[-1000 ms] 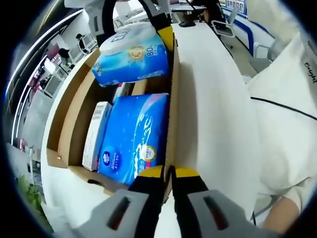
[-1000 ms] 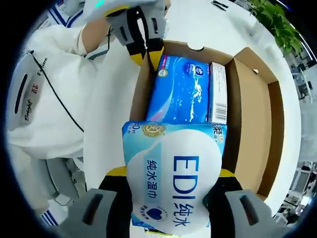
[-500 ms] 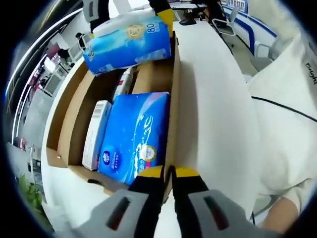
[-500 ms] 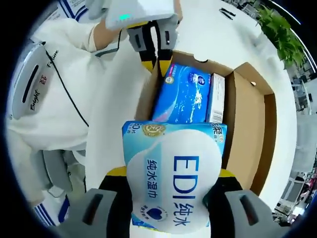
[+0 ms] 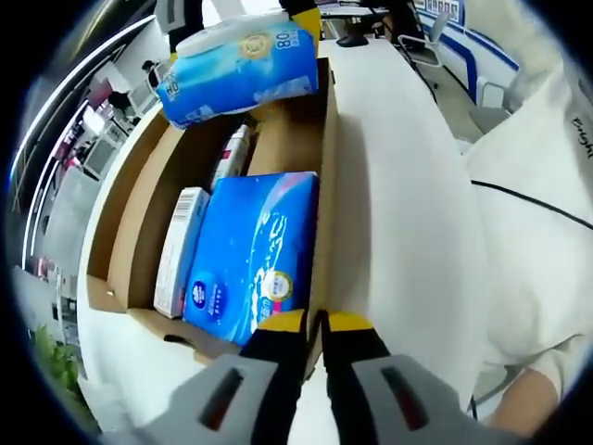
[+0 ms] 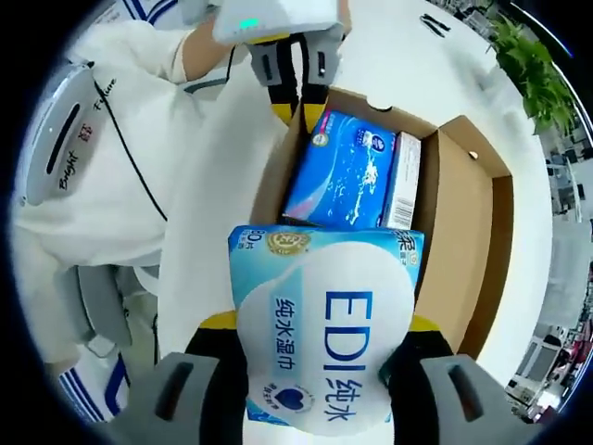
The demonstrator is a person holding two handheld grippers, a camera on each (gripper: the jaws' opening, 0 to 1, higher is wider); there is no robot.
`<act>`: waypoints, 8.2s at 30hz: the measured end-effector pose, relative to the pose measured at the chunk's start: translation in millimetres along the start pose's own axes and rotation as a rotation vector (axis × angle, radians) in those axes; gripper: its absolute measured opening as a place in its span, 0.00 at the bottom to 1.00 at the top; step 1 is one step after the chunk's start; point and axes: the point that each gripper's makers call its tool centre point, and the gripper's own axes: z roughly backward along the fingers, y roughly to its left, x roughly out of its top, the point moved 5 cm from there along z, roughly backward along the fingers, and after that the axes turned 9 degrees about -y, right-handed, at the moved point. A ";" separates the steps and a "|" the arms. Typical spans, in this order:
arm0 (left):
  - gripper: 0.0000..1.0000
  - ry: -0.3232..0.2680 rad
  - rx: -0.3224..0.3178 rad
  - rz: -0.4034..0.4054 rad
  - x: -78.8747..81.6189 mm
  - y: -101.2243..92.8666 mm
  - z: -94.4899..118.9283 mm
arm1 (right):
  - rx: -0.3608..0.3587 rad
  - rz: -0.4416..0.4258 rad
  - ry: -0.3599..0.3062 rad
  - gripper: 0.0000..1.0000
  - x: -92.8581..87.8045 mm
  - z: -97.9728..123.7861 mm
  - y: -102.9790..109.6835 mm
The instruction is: Operate the shoe box by opening the lid, removing the specified soft item, and placing it in the target area until the item is outside and the box remains undamaged.
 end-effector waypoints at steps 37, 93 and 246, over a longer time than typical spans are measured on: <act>0.06 -0.002 0.004 -0.001 0.8 0.3 -0.3 | -0.092 -0.102 0.116 0.58 -92.1 40.9 5.0; 0.05 0.053 -0.030 0.003 0.2 1.6 -0.4 | -0.063 -0.338 0.164 0.58 -211.4 25.9 24.6; 0.05 0.019 -0.020 0.020 -0.7 1.5 -0.3 | -0.231 -0.227 -0.616 0.55 -32.9 22.1 -17.0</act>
